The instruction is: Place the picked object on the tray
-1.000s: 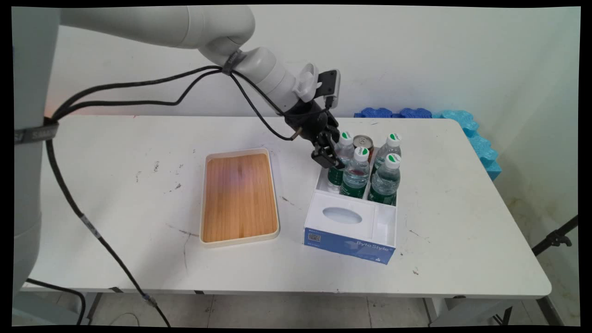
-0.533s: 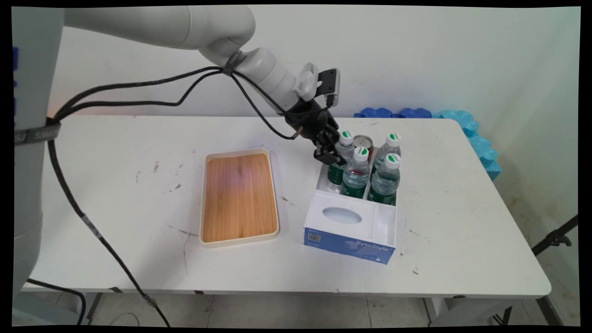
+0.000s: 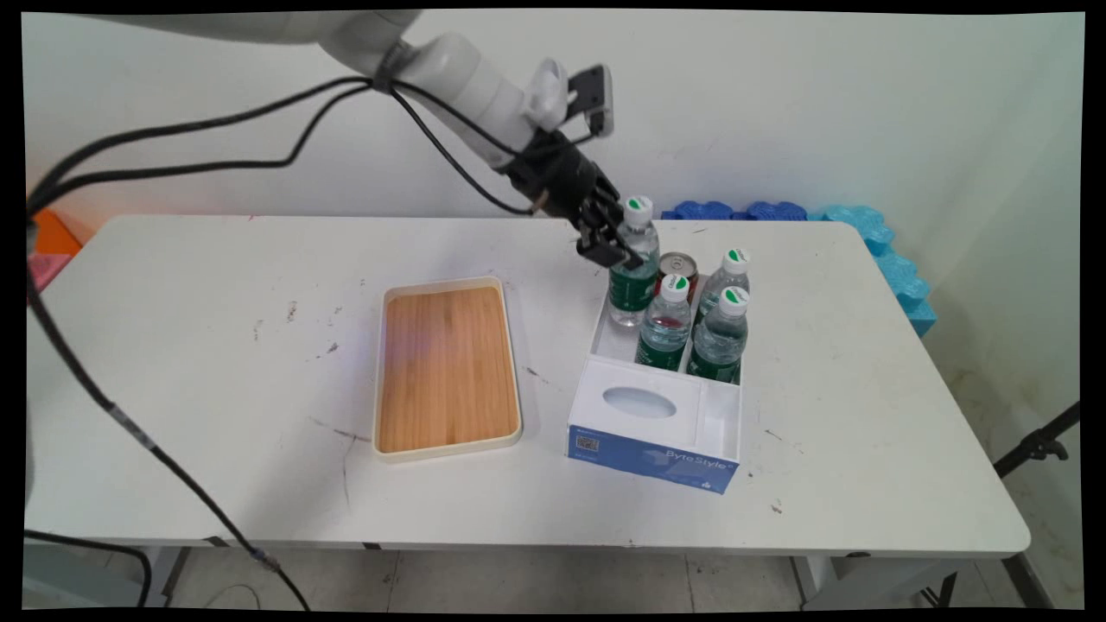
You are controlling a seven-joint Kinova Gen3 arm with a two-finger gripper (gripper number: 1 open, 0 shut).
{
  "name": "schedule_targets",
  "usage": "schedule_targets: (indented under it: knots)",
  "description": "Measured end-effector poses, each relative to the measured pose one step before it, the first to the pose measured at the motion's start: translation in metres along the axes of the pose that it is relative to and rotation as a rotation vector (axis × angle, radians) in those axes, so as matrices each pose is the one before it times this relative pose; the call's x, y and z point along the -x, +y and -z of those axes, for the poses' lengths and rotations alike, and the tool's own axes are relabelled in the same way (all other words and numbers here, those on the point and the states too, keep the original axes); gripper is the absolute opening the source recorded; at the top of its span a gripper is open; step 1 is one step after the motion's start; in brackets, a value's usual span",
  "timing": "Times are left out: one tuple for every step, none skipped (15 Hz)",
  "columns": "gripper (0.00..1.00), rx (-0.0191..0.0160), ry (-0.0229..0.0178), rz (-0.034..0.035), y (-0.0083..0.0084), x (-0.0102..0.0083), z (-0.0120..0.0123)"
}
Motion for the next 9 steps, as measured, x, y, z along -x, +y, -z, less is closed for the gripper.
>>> schedule_targets:
  knots:
    - [0.00, -0.00452, 0.01070, 0.00873, 0.00046, -0.00253, 0.00908]
    - [0.00, -0.00570, 0.01190, 0.00993, 0.00004, -0.00219, 0.01127]
    - [0.00, -0.00645, 0.01178, 0.00957, -0.00063, -0.00124, 0.01164]
    - [0.00, -0.00591, 0.00838, 0.00783, -0.00066, 0.00057, 0.01051]
    - [0.00, -0.00778, 0.00848, 0.00907, -0.00113, 0.00214, 0.01239]
    - [0.00, -0.00818, 0.00488, 0.01084, -0.00132, 0.00440, 0.01202]
    - [0.00, -0.00632, 0.00249, 0.00857, -0.00128, 0.00483, 0.00960]
    - [0.00, -0.00510, 0.00163, 0.00648, -0.00094, 0.00359, 0.00637]
    - [0.00, -0.00867, 0.00114, 0.01250, -0.00154, 0.00656, 0.00928]
